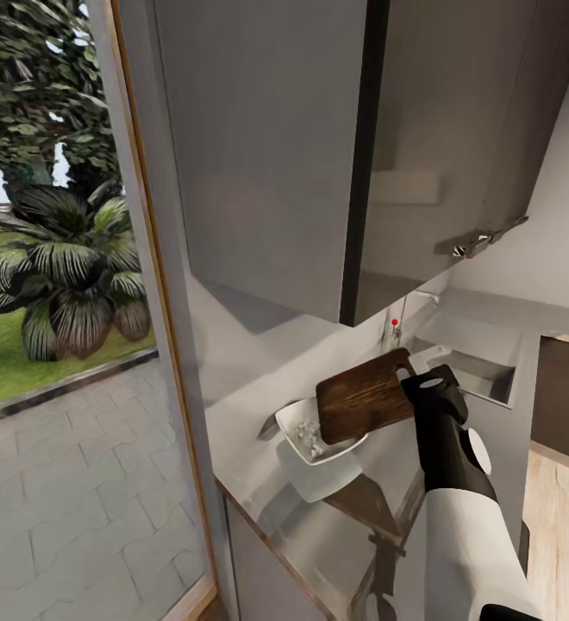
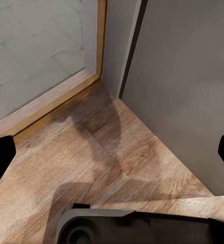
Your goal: In the kitchen, take the Vidalia onion out of the sink, dice it on the chopping board with the paring knife, put the diced onion into the bowl on the countertop, then place both the paring knife and the chopping board into the sink.
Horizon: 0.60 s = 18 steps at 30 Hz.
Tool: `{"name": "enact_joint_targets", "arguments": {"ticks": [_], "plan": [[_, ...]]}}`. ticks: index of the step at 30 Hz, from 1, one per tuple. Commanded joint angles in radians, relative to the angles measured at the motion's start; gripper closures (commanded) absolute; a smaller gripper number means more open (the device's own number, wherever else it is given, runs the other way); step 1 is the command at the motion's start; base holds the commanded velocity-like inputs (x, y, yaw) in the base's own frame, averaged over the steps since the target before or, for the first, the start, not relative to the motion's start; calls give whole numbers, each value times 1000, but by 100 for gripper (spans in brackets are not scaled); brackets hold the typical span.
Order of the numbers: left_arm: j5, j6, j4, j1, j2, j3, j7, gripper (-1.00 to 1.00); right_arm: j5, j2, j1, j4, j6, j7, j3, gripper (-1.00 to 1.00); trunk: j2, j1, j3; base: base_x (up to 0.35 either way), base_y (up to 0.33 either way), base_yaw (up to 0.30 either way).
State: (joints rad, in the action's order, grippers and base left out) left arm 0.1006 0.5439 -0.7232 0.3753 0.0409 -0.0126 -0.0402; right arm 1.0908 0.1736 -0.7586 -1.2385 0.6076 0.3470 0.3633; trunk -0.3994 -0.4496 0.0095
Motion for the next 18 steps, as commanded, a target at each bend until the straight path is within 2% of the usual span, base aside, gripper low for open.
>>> {"name": "enact_joint_targets", "arguments": {"ticks": [1,9,11,13,14,15,16,17,18], "plan": [[8,1,0,1,0,-1,-4,-100,10,1,-1,-1,6,9,2,100,-1,0,0,0,0,0],[7,1,1,1,0,-1,-4,-100,5,1,0,-10,17,15,6,100,-1,0,0,0,0,0],[8,1,2,1,0,-1,-4,-100,-25,1,-1,-16,15,19,11,100,-1,0,0,0,0,0],[8,1,2,1,0,-1,-4,-100,-95,1,0,-19,13,23,17,100,-1,0,0,0,0,0],[8,1,3,1,0,-1,-4,-100,-170,1,0,-22,12,27,21,100,-1,0,0,0,0,0],[8,1,3,1,0,-1,-4,-100,-220,1,0,-25,11,28,23,100,-1,0,0,0,0,0],[8,1,4,1,0,-1,-4,-100,-303,1,0,-35,10,31,23,100,-1,0,0,0,0,0],[8,1,4,1,0,-1,-4,-100,-349,1,0,-41,10,37,24,100,-1,0,0,0,0,0],[8,1,4,1,0,-1,-4,-100,-378,1,0,-43,10,48,25,100,-1,0,0,0,0,0]]}}
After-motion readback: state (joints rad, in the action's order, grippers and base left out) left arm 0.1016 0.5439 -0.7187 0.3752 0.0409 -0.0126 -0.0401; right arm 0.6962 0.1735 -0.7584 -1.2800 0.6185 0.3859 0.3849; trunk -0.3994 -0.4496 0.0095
